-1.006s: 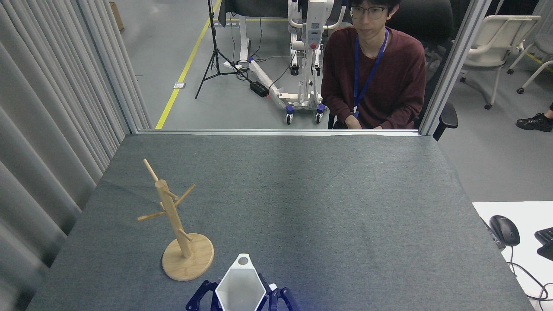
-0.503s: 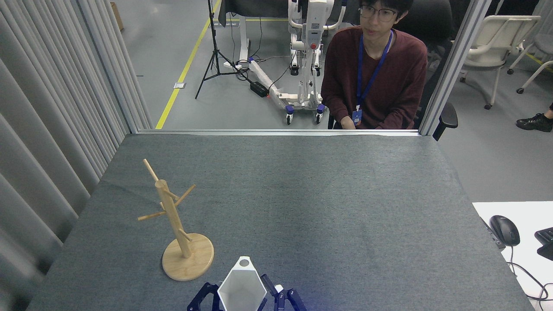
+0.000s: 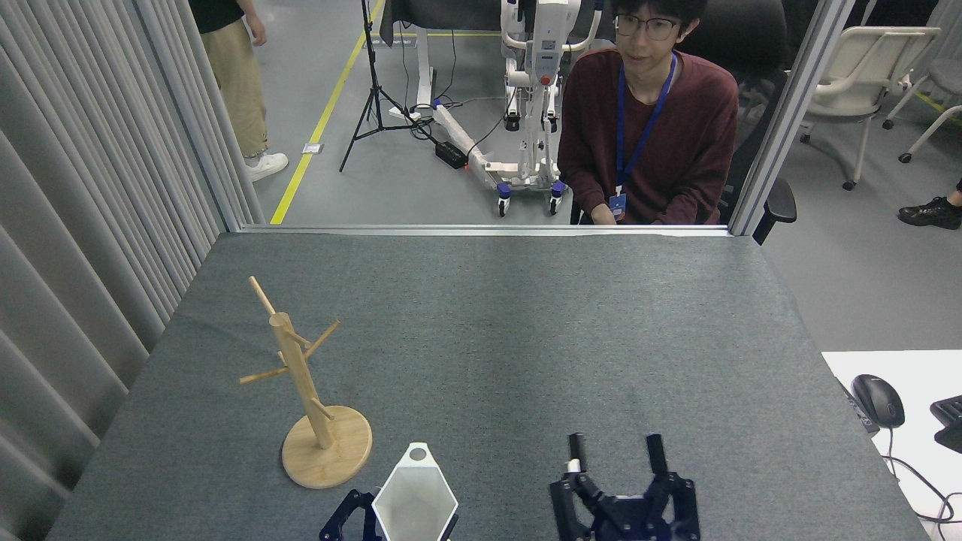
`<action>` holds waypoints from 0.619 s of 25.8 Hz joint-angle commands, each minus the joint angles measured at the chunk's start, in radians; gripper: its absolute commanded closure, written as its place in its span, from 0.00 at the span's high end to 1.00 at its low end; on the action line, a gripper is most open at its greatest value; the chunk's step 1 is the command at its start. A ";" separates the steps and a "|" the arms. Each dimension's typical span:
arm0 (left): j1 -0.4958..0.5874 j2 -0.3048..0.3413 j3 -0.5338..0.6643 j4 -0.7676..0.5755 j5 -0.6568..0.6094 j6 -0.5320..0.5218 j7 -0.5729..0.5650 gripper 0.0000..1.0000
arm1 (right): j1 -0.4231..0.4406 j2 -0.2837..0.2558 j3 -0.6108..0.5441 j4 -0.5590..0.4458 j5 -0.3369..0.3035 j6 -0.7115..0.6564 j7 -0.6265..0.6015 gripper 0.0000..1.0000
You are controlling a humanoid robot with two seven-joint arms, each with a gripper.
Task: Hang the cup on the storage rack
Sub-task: 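Open the right gripper and withdraw it from the cup, then carry the cup with the left gripper toward the wooden stand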
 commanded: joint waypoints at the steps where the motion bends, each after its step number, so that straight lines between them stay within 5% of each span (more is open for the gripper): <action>1: 0.002 0.001 0.004 -0.003 0.002 0.012 0.002 0.03 | 0.040 -0.031 -0.129 0.056 -0.046 0.071 0.137 0.98; 5: 0.005 0.002 0.018 -0.024 0.002 0.033 0.000 0.03 | 0.148 -0.165 -0.136 0.083 -0.018 -0.009 0.111 0.98; 16: 0.052 0.028 0.289 -0.102 0.019 0.036 0.011 0.04 | 0.171 -0.186 -0.249 0.103 -0.018 -0.119 0.042 0.98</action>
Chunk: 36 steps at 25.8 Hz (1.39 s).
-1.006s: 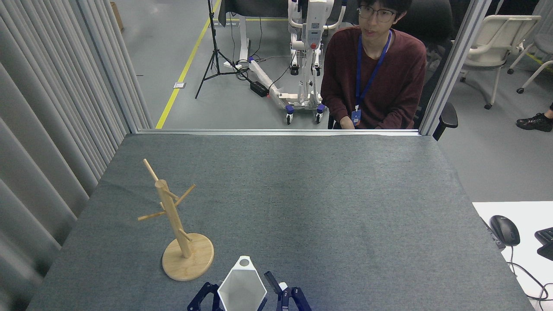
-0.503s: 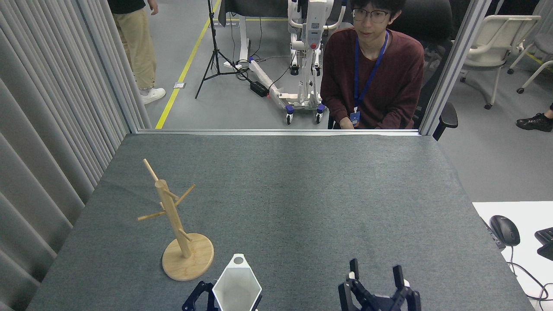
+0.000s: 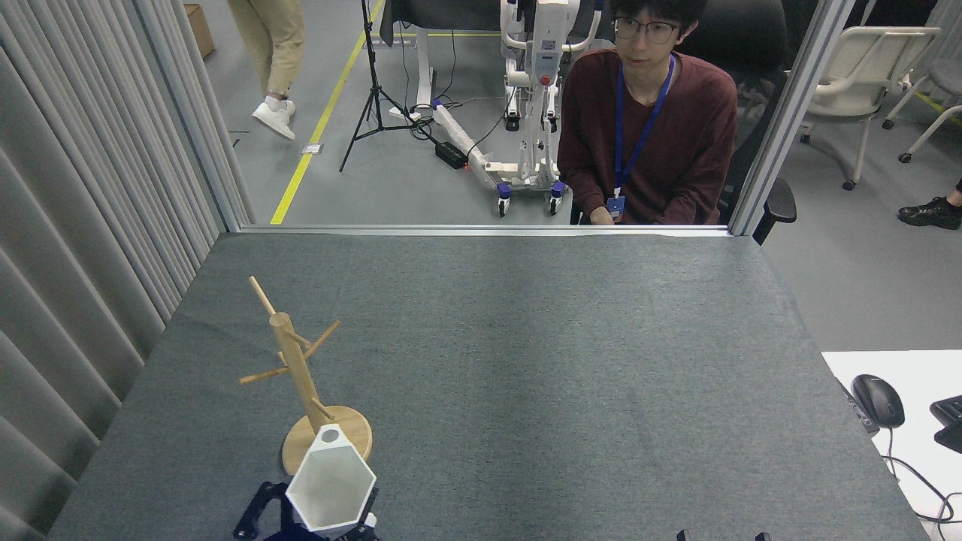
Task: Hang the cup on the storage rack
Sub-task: 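Carry the cup with the left gripper toward the wooden stand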
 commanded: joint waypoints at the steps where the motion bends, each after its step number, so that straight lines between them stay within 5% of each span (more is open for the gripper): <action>1: 0.017 0.009 0.111 -0.026 -0.001 0.010 0.009 0.04 | -0.005 -0.006 -0.012 0.008 -0.001 -0.011 -0.002 0.98; 11: -0.115 0.018 0.263 0.073 -0.119 0.117 0.044 0.09 | -0.001 0.008 -0.010 0.009 0.008 -0.009 -0.004 0.98; 36: -0.255 0.003 0.229 0.208 -0.303 0.134 0.047 0.09 | -0.002 0.010 -0.015 0.009 0.008 -0.011 -0.027 0.98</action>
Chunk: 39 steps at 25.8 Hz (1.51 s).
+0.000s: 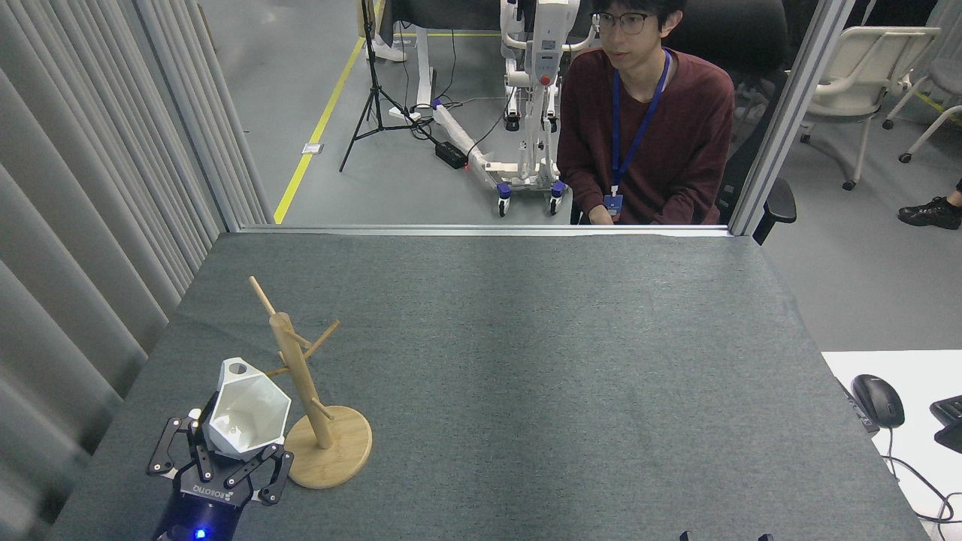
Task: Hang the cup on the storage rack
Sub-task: 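Carry the cup with the left gripper toward the wooden stand, then hook the cup handle onto a peg of the wooden stand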
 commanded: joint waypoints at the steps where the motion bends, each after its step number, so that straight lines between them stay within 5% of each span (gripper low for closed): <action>1: -0.008 -0.011 -0.017 0.011 -0.025 0.002 -0.001 0.09 | 0.000 0.002 -0.003 0.000 0.000 0.000 -0.013 0.98; 6: -0.029 -0.028 -0.018 0.028 -0.053 0.002 -0.001 0.17 | 0.002 0.002 -0.003 0.000 -0.002 0.000 -0.018 0.98; 7: -0.034 -0.034 -0.018 0.031 -0.055 0.002 -0.001 0.27 | 0.002 0.002 -0.004 0.000 -0.002 0.000 -0.018 0.98; 10: -0.049 -0.049 -0.017 0.048 -0.058 0.005 -0.001 0.87 | 0.002 0.002 -0.003 0.002 -0.003 0.000 -0.025 0.98; 11: -0.052 -0.049 -0.017 0.051 -0.056 0.010 -0.001 0.98 | 0.002 0.003 -0.003 0.005 -0.003 0.000 -0.027 0.98; 39: 0.069 -0.046 0.008 -0.060 -0.041 0.011 0.028 0.99 | 0.003 0.003 -0.001 0.008 -0.003 0.000 -0.028 0.98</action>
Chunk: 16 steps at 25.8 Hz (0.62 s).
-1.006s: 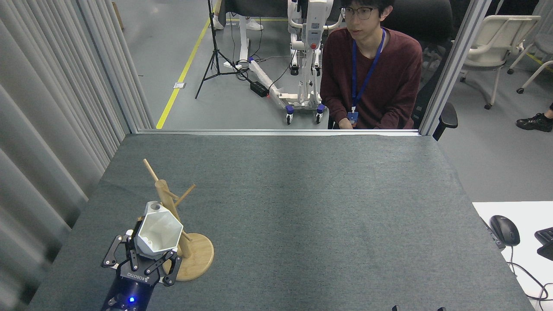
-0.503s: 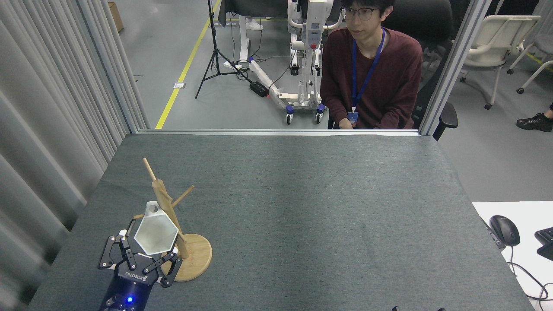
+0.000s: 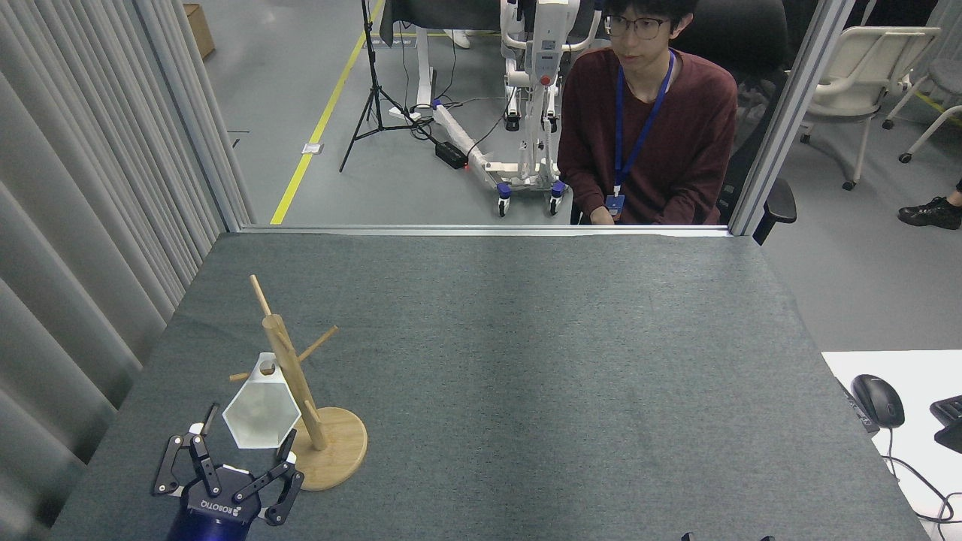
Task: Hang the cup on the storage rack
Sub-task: 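Hook the cup handle onto a peg of the wooden stand, then open the left gripper and withdraw it from the cup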
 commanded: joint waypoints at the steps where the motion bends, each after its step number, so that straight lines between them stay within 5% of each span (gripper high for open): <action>1: 0.022 -0.003 0.000 -0.010 0.000 0.002 0.004 0.99 | 0.000 0.001 -0.001 0.000 0.001 0.000 -0.001 0.98; 7: 0.072 -0.014 0.006 -0.011 0.017 0.004 0.006 0.99 | 0.000 -0.001 -0.001 0.000 0.001 0.000 -0.003 0.98; 16: 0.220 0.049 0.006 -0.022 0.284 -0.070 0.001 0.99 | 0.006 0.001 -0.001 -0.002 -0.001 -0.003 -0.003 0.98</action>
